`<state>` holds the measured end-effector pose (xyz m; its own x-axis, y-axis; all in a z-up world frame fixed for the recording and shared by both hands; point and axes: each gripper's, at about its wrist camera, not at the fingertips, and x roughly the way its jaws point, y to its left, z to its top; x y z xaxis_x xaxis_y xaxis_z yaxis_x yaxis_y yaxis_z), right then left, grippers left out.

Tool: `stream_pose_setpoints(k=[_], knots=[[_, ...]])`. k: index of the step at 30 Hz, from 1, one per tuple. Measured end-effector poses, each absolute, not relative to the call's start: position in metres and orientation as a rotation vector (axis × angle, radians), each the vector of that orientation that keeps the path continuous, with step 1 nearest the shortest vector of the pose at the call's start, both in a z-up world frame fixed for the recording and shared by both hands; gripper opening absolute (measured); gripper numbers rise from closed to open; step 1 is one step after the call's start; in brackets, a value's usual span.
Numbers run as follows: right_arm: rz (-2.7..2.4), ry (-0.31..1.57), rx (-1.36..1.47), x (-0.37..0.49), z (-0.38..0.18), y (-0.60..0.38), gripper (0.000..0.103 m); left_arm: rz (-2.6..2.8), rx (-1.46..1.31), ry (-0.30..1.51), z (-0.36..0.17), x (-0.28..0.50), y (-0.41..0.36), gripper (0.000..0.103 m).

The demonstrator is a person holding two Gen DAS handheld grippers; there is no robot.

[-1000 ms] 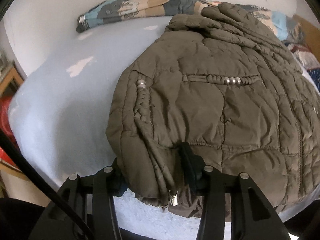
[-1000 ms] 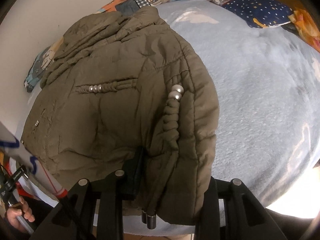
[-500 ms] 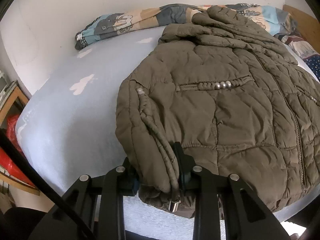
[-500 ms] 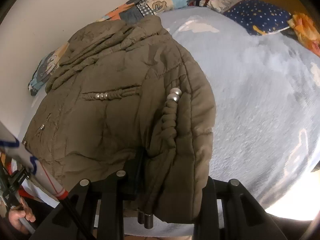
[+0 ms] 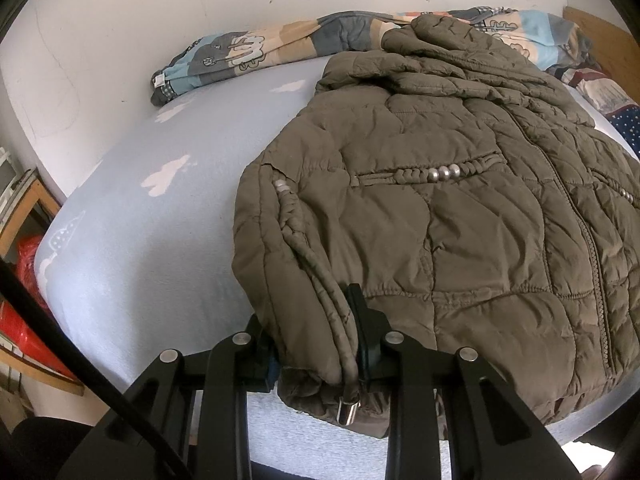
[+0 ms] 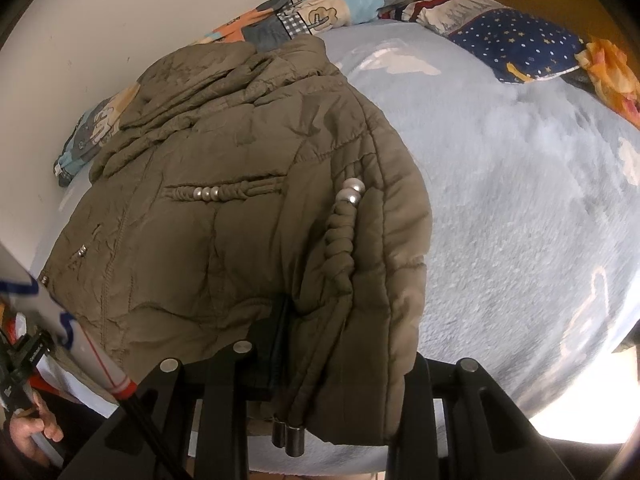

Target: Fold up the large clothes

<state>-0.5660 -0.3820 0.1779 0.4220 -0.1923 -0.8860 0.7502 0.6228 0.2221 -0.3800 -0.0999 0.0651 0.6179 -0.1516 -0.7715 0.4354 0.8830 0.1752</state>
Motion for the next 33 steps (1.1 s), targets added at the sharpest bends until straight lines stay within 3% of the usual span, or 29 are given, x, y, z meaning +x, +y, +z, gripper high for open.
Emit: stream_pose_setpoints(k=[33], knots=[[-0.677, 0.977, 0.585, -0.559, 0.184, -0.372, 0.032, -0.348, 0.370, 0.822, 0.069, -0.382, -0.100, 0.027]])
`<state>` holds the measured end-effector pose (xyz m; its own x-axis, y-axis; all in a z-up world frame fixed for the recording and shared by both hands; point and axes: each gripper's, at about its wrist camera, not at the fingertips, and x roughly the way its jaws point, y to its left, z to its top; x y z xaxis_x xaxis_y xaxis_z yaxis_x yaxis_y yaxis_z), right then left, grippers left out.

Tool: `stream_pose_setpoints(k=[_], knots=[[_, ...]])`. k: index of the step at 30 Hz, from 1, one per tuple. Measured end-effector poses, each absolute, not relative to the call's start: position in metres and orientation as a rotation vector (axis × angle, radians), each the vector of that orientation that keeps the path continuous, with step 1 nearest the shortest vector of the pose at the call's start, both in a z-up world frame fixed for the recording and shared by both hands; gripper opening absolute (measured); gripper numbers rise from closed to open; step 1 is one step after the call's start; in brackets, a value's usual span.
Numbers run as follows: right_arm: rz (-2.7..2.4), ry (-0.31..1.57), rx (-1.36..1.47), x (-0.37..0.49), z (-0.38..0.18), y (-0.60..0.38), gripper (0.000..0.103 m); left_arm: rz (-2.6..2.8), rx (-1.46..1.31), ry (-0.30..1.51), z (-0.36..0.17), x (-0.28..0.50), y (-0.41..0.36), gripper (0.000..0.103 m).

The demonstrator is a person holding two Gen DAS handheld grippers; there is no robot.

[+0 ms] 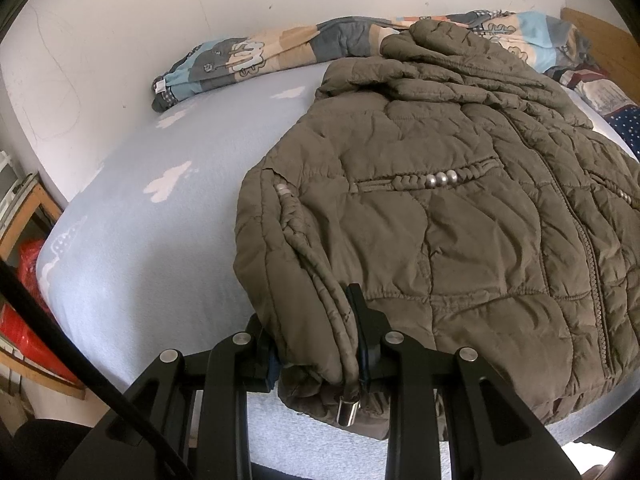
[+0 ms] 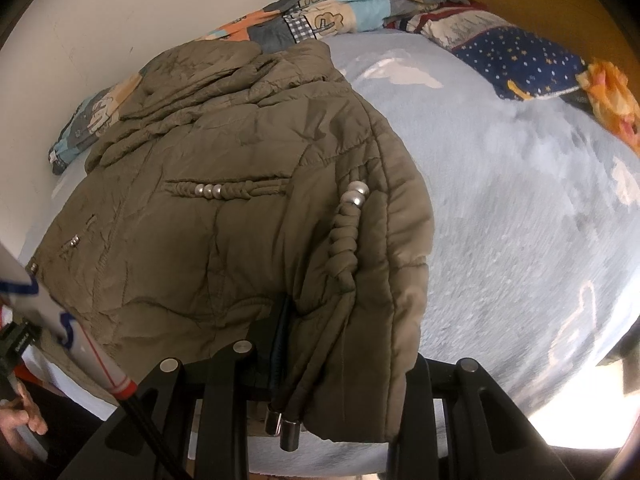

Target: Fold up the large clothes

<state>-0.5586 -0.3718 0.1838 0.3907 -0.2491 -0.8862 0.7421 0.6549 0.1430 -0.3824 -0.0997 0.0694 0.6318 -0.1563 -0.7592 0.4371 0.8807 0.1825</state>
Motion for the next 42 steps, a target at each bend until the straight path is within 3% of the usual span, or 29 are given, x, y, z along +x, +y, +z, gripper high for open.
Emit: stream_pose_setpoints(k=[42], knots=[[-0.694, 0.904, 0.368, -0.552, 0.215, -0.348, 0.027, -0.353, 0.396, 0.728, 0.079, -0.392, -0.103, 0.027]])
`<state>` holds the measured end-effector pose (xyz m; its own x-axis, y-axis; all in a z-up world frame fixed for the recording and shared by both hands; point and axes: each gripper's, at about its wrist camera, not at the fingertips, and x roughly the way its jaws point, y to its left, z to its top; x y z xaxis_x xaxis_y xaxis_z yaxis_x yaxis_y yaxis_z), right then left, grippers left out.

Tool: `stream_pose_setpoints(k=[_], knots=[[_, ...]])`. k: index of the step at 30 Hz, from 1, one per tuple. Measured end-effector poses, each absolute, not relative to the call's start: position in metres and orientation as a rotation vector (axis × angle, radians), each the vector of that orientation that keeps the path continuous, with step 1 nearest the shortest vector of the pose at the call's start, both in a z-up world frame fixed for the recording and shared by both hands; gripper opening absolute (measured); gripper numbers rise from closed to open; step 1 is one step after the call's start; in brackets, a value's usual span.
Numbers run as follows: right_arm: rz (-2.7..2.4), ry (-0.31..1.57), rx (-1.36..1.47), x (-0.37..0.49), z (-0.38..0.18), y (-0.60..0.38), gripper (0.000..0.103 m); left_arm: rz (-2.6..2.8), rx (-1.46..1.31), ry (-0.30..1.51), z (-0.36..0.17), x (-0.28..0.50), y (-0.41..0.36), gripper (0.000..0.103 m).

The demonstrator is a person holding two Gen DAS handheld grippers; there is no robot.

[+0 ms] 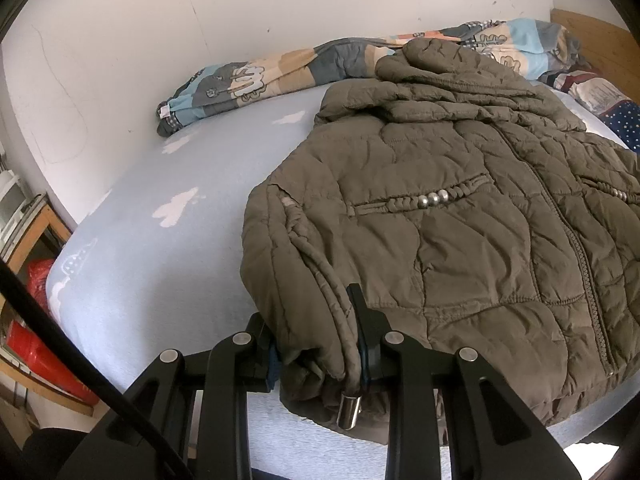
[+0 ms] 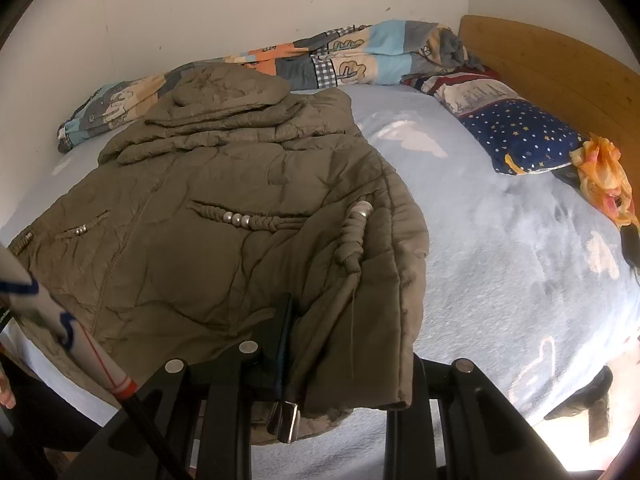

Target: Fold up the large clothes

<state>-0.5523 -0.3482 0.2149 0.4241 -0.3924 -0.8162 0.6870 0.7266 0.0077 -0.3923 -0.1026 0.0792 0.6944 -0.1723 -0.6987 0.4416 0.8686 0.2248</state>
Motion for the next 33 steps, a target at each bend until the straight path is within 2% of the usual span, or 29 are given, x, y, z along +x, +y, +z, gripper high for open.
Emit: stream_pose_setpoints(k=[33], knots=[[-0.708, 0.801, 0.370, -0.569, 0.247, -0.353, 0.024, -0.362, 0.319, 0.656, 0.105, -0.399, -0.092, 0.026]])
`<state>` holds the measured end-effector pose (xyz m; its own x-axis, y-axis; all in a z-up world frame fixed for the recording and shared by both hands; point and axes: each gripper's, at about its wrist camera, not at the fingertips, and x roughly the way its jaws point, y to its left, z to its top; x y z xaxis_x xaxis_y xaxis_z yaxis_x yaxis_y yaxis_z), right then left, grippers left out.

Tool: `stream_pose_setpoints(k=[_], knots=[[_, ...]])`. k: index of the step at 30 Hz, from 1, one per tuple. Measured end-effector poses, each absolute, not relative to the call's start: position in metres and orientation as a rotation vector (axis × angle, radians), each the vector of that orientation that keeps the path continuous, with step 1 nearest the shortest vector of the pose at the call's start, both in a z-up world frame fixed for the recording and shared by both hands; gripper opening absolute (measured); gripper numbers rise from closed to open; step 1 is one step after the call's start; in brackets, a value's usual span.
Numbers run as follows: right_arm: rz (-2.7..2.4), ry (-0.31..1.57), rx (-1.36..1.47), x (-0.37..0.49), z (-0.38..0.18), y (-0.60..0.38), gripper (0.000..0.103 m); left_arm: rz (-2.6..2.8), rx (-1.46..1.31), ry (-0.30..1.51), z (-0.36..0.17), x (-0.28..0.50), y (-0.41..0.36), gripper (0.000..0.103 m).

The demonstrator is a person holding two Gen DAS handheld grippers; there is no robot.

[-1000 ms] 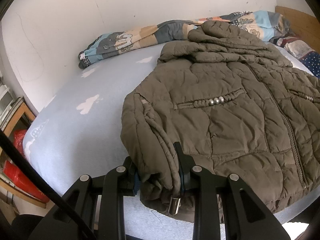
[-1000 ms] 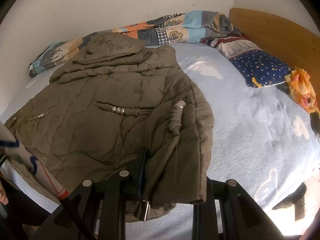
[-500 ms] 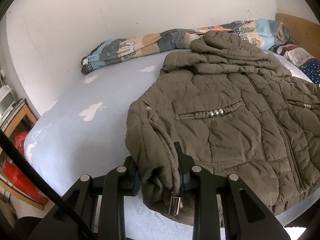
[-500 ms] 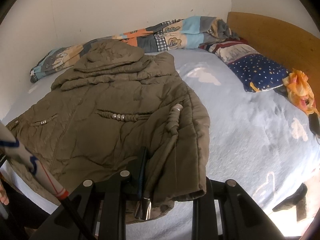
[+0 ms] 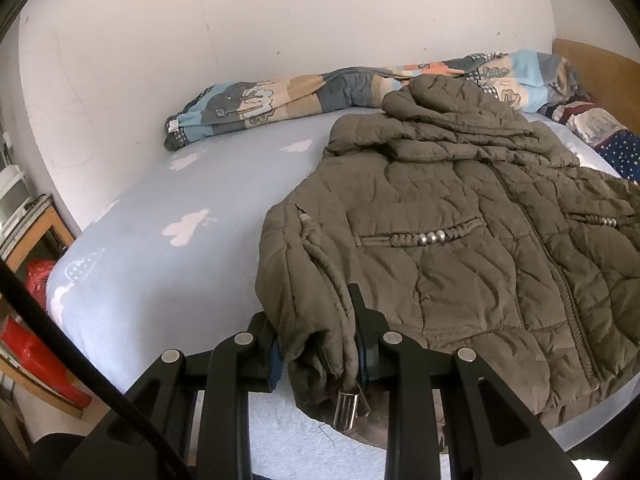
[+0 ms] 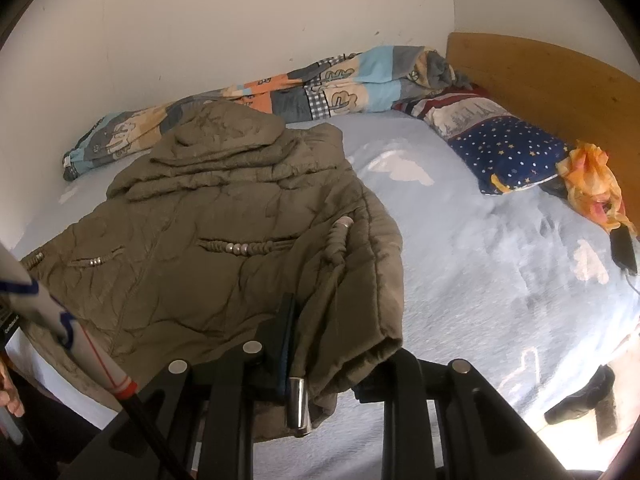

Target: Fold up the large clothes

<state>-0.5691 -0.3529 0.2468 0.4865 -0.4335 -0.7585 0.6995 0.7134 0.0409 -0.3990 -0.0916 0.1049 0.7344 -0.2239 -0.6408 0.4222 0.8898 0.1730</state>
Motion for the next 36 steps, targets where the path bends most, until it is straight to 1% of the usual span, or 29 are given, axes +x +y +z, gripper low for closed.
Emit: stream_pose_setpoints(k=[11, 22, 31, 36], knots=[[-0.689, 0.757, 0.406, -0.568, 0.265, -0.364, 0.023, -0.386, 0.252, 0.638, 0.135, -0.384, -0.089, 0.026], [-0.655, 0.683, 0.379, -0.546, 0.314, -0.388, 0.023, -0.437, 0.205, 0.596, 0.184, -0.353, -0.100, 0.026], [-0.645, 0.615, 0.352, -0.504, 0.359, -0.429, 0.023, -0.474, 0.156, 0.560, 0.239, -0.292, -0.132, 0.027], [-0.649, 0.606, 0.326, -0.463, 0.375, -0.463, 0.023, -0.478, 0.148, 0.547, 0.261, -0.247, -0.164, 0.032]])
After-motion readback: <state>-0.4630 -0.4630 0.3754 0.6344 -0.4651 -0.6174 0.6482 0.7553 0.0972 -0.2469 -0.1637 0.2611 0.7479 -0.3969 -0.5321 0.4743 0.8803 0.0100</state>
